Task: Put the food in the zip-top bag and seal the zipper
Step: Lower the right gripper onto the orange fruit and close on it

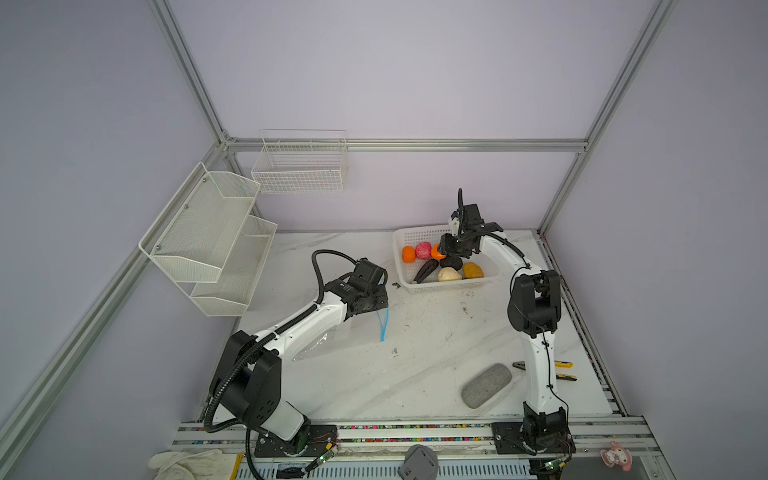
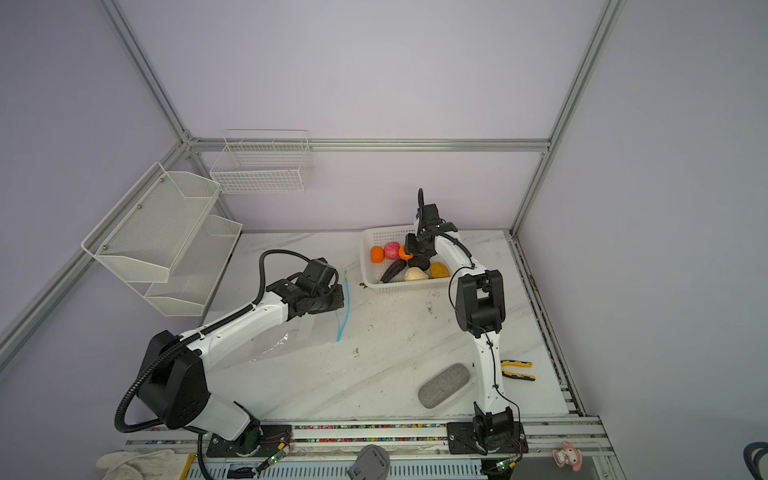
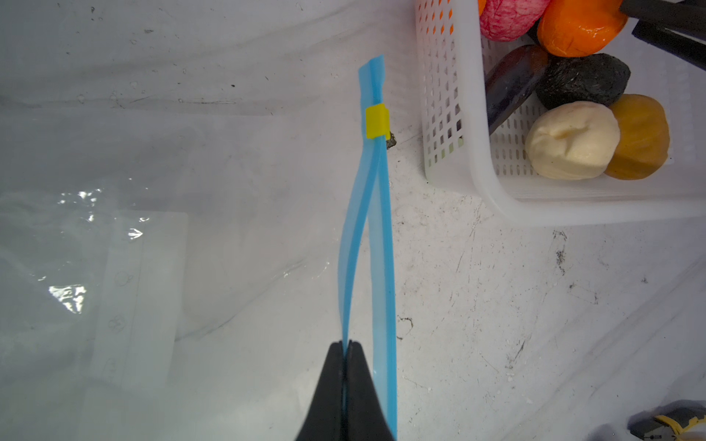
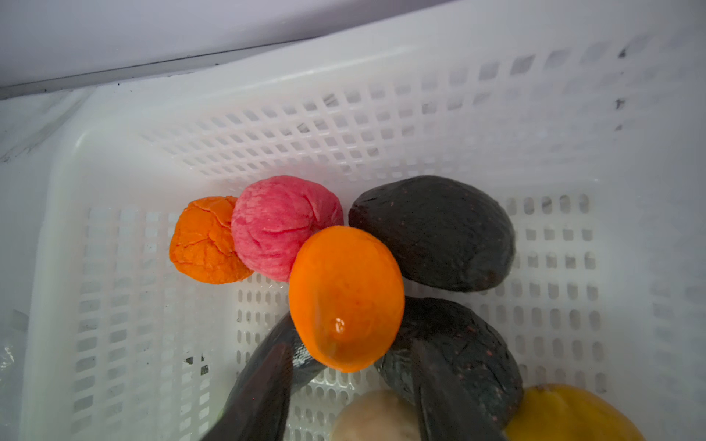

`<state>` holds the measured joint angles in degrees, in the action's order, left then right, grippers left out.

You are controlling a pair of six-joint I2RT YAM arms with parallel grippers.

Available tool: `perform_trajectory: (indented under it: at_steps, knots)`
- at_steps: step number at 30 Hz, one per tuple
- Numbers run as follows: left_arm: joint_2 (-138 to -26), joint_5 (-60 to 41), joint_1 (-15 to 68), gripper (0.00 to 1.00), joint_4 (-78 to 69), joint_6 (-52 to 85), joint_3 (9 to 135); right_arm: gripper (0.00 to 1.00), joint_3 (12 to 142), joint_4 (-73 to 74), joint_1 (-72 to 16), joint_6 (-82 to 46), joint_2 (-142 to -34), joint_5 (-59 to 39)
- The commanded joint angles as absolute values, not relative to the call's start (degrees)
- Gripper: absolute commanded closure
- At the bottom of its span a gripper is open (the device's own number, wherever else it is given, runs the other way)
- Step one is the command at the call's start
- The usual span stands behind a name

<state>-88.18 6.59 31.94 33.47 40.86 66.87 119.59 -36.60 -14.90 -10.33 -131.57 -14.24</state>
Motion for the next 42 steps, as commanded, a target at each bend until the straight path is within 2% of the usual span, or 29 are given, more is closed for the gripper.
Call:
perform_trajectory:
  at_steps: [1,25,42]
  knots:
    - [-88.33,6.59,31.90,1.00,31.86,39.74,67.68,0.38,119.12,-34.95,-14.20,-11.58,-130.89,-15.85]
    - [-88.15,6.67,31.90,1.00,31.86,39.55,67.59,0.39,115.41,-26.12,-13.63,-17.42,-133.90,-24.40]
    - [-87.98,6.59,31.90,1.00,31.82,39.56,67.41,0.32,115.31,-22.79,-13.62,-19.67,-135.98,-27.24]
